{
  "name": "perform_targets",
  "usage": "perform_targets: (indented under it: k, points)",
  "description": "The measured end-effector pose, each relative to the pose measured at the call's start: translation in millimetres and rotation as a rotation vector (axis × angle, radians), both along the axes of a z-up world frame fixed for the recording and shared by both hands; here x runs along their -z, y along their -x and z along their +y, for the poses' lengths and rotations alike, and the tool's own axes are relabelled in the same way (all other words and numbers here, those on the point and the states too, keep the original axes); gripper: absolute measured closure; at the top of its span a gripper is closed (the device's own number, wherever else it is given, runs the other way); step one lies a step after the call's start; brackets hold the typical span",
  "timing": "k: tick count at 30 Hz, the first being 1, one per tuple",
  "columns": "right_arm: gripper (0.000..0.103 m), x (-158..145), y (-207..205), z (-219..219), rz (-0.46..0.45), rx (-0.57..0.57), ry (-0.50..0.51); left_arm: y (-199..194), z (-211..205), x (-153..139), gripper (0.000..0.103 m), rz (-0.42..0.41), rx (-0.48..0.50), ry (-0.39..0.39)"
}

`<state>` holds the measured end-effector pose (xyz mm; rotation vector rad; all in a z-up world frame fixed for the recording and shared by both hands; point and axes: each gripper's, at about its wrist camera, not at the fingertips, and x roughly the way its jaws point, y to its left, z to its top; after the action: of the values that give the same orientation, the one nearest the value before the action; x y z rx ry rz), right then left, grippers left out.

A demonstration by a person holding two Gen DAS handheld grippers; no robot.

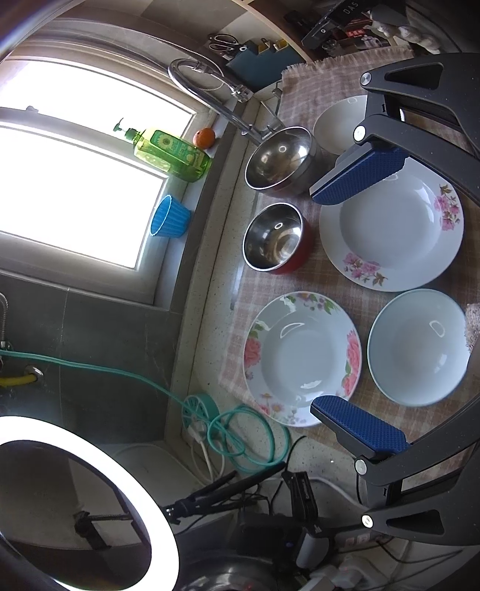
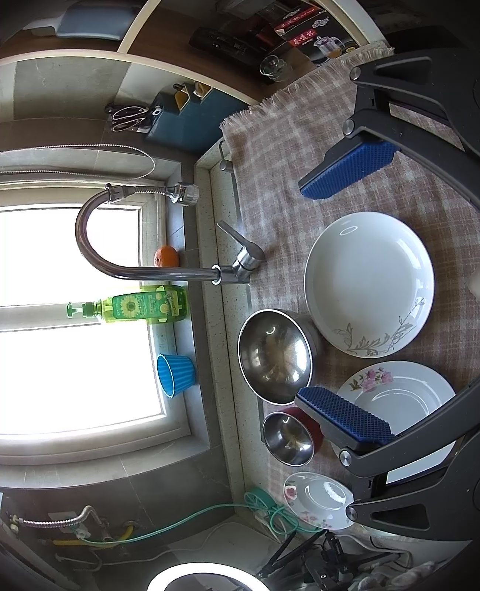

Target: Organize plates and bowls

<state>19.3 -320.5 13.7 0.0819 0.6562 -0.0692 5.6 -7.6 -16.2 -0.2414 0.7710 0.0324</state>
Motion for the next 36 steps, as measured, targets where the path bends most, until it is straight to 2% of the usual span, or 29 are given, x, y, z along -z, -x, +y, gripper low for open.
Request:
perform_targets:
  k: [5,11,14,17,18,22,24,27,30,34,36]
  points:
    - [0.000,7,-3,-3,0.014,-0.008,-0.017,-6,4,11,0.001,0.045,0.030,0.030]
    - [0.000,26,-7,-7,0.072,-0.034,-0.048,-16,14,30,0.001,0.107,0.035,0.101]
    - [0.000,35,-5,-9,0.106,-0.057,-0.081,-20,11,36,0.003,0.137,0.062,0.078]
    - [0.000,45,-4,-9,0.142,-0.079,-0.100,-24,5,40,0.014,0.163,0.112,0.047]
    - [0.002,49,-2,-9,0.155,-0.087,-0.106,-26,3,42,0.020,0.169,0.128,0.038]
    - [0.021,67,2,-5,0.229,-0.136,-0.135,-34,-5,52,0.033,0.210,0.195,0.017]
    - [0.028,76,4,-3,0.271,-0.164,-0.165,-39,-9,58,0.044,0.236,0.235,0.024]
    - [0.040,93,4,-2,0.342,-0.206,-0.237,-47,-14,68,0.056,0.290,0.295,0.050]
    - [0.050,112,5,1,0.410,-0.241,-0.309,-54,-20,76,0.065,0.341,0.345,0.062]
    - [0.066,133,5,1,0.485,-0.258,-0.405,-65,-23,85,0.073,0.380,0.381,0.063]
    - [0.068,137,4,3,0.508,-0.274,-0.432,-71,-23,90,0.075,0.401,0.392,0.075]
